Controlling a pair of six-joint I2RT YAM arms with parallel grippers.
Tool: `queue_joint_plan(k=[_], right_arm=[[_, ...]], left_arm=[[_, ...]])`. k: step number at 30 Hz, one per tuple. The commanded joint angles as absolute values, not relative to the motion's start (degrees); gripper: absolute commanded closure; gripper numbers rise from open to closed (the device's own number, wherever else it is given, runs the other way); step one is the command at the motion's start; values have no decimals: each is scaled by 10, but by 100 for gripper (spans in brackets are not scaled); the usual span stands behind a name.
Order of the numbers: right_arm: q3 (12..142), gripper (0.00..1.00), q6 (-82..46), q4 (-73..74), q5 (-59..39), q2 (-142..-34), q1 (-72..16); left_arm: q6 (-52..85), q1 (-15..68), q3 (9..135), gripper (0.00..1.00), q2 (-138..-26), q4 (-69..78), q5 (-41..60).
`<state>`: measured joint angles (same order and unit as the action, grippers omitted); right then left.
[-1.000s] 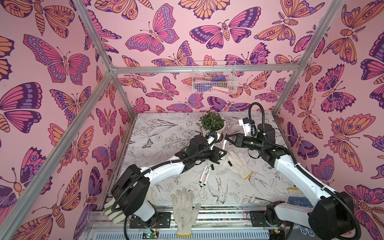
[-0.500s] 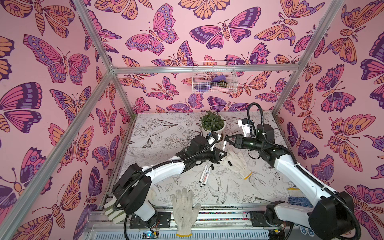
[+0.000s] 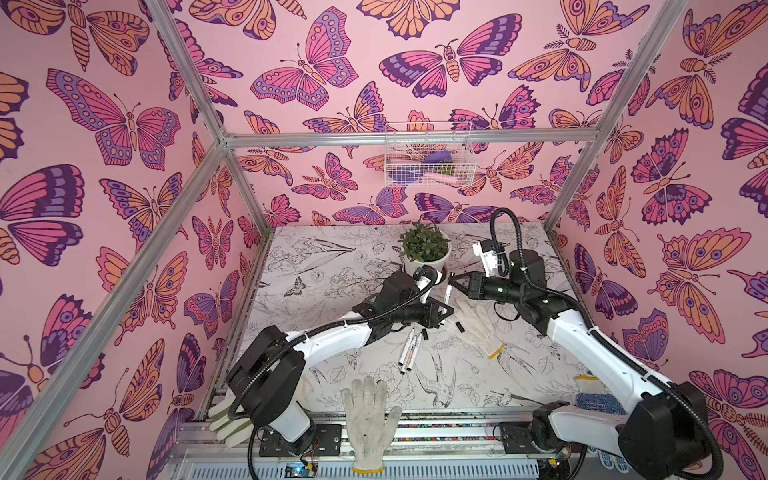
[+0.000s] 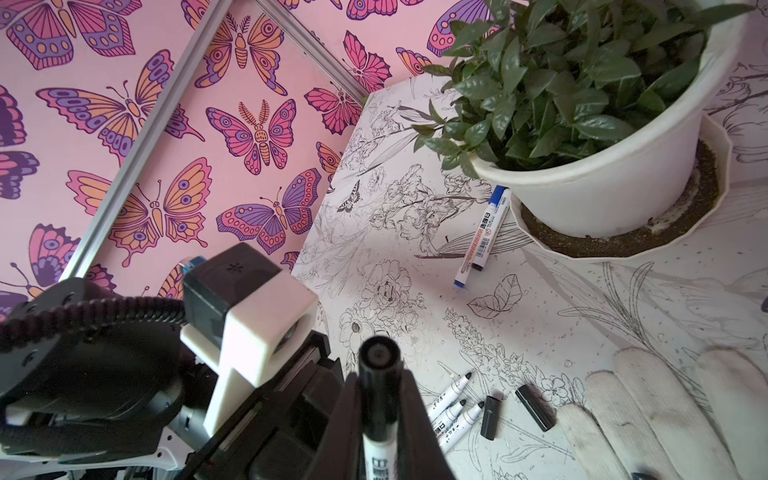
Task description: Insert the pens into the pen caps
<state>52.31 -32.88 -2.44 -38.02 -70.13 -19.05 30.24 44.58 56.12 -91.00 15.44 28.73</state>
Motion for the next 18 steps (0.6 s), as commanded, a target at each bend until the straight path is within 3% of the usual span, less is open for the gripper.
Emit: queue_joint_plan(k=[1,18], right_arm=[[520,100,-403,-25,-532,-692,-193],[521,100,-449,57,-523,-701,-190]], left_arm=[[342,387,577,100,-941,174,153],[309,392,590,100,-977,167,219]])
